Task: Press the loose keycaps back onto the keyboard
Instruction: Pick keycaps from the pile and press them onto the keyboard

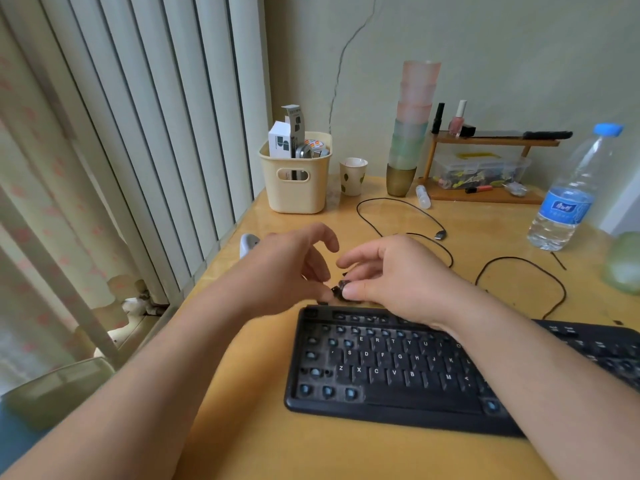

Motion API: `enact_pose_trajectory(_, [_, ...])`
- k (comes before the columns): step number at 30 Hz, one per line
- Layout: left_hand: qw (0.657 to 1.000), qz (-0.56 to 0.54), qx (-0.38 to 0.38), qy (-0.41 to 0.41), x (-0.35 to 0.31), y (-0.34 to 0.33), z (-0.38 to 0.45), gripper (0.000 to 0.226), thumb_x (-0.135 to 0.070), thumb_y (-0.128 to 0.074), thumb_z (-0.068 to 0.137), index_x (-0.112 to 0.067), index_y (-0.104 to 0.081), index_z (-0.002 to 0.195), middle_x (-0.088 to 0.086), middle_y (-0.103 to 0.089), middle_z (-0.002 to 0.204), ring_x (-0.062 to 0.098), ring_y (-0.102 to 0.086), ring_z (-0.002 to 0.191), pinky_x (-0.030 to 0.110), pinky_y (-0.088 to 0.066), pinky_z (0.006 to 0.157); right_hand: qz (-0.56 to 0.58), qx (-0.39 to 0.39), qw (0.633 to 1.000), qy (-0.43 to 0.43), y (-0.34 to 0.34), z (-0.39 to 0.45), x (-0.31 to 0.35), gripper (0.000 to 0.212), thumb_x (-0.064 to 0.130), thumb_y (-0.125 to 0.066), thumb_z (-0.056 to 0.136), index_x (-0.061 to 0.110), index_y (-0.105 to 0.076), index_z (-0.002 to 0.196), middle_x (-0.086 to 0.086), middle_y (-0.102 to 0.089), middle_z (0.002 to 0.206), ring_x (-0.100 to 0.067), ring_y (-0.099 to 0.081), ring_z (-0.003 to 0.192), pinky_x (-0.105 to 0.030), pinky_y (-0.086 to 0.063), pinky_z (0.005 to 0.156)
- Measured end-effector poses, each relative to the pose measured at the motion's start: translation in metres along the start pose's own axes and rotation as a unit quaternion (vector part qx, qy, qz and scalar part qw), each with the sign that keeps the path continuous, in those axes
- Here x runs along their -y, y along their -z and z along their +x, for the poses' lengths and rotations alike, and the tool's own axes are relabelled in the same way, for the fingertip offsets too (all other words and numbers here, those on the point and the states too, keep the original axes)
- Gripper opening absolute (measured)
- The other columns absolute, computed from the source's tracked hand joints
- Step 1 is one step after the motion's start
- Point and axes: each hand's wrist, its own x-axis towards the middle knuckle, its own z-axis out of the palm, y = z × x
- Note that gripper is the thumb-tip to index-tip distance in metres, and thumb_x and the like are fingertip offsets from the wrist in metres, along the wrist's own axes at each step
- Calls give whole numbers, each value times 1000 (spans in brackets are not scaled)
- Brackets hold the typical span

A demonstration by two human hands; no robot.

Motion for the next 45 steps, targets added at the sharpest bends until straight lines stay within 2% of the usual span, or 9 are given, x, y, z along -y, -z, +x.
enact_pose_trajectory(3, [997,43,54,45,4,21,-4,30,-11,-65,98,-36,-64,114,-17,-73,97,-2,-71,78,28,-62,77,-111,-39,993,24,-10,0,6,7,33,-83,86,36,-78,90,18,-71,84,2,-64,79,-17,-46,68])
enact_pose_trajectory(6, [995,54,53,60,13,14,-22,25,-14,-54,104,-33,-68,112,-17,-70,97,-4,-70,80,23,-61,76,-158,-23,986,46,-32,-4,9,5,39,-80,87,36,-77,87,19,-68,85,0,-62,83,-22,-51,72])
enact_pose_trajectory(9, [997,47,-13,66,29,-12,-46,23,-19,-57,101,-37,-70,108,-20,-67,96,-4,-63,89,12,-51,76,-218,-29,974,54,-48,-9,9,8,45,-73,92,37,-75,92,18,-64,86,-10,-59,92,-36,-55,81])
enact_pose_trajectory(15, [993,24,-100,57,37,-32,-59,7,-35,-68,94,-35,-75,96,-16,-62,80,-8,-54,86,9,-40,67,-261,-51,961,77,-61,-13,5,13,53,-70,91,44,-73,100,9,-55,94,-19,-57,97,-39,-54,81])
enact_pose_trajectory(21, [994,-13,-69,81,46,-29,-58,7,-47,-71,91,-40,-74,88,-16,-67,77,-4,-59,80,12,-42,63,-246,-57,963,96,-67,-11,-1,14,55,-71,88,42,-72,94,13,-62,95,-16,-56,98,-42,-53,86])
enact_pose_trajectory(24, [995,-32,-61,76,49,-29,-56,7,-46,-73,91,-40,-74,88,-15,-70,80,-1,-61,81,14,-48,69,-223,-52,967,111,-65,-10,-3,10,47,-75,89,37,-76,88,18,-66,93,-12,-53,102,-40,-48,92])
enact_pose_trajectory(28, [993,-73,-42,78,51,-29,-55,7,-44,-74,92,-39,-77,89,-17,-72,82,0,-63,79,16,-50,71,-209,-39,970,121,-61,-11,-6,7,37,-73,93,34,-79,93,19,-66,95,-10,-52,104,-38,-47,96])
enact_pose_trajectory(38, [989,-119,-35,79,54,-31,-53,13,-49,-75,91,-36,-79,90,-15,-75,83,7,-66,79,31,-56,77,-237,-26,962,129,-60,-4,0,12,22,-71,97,31,-76,91,14,-64,93,-11,-51,97,-36,-50,86])
enact_pose_trajectory(45, [990,-125,-33,63,56,-31,-53,11,-46,-78,88,-36,-80,87,-15,-75,82,8,-65,78,26,-54,73,-300,-22,938,174,-64,-10,1,9,22,-66,100,29,-71,97,13,-57,95,-14,-48,96,-35,-48,77])
